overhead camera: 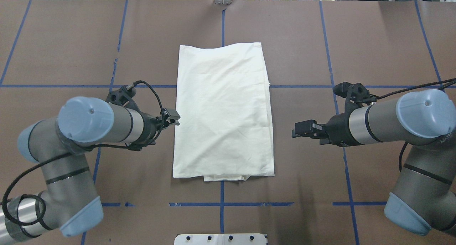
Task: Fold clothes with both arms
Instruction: 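Lower the left gripper to the shirt's near corner and grasp it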
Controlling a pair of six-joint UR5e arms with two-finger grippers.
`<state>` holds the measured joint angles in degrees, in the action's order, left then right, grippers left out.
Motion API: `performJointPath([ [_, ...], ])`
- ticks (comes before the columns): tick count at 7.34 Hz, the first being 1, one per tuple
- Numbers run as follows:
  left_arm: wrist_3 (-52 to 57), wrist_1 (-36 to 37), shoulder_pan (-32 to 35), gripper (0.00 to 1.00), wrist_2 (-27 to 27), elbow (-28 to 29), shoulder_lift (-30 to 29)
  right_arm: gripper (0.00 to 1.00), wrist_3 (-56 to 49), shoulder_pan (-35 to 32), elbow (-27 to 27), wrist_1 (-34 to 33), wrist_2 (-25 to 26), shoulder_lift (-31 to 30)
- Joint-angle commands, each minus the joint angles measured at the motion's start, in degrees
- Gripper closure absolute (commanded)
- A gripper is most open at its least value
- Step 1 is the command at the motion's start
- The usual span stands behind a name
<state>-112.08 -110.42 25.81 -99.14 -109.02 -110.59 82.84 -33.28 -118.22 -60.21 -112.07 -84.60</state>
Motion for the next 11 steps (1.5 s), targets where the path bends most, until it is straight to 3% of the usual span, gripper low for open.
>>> performJointPath([
  [1, -9.0, -0.1, -6.8, 0.02, 5.3, 0.0, 0.1, 0.0, 0.1, 0.1, 0.3, 0.0, 0.0, 0.0],
  [3, -12.8, 0.0, -10.8, 0.06, 7.3, 0.5, 0.3, 0.0, 0.1, 0.1, 0.3, -0.1, 0.0, 0.2],
  [6, -13.1, 0.3, -11.7, 0.16, 7.6, 1.2, 0.2, 0.0, 0.1, 0.1, 0.3, -0.1, 0.0, 0.3],
  [11, -13.0, 0.6, -11.7, 0.46, 7.6, 2.0, 0.6, 0.0, 0.1, -0.2, 0.3, -0.1, -0.1, 0.2],
])
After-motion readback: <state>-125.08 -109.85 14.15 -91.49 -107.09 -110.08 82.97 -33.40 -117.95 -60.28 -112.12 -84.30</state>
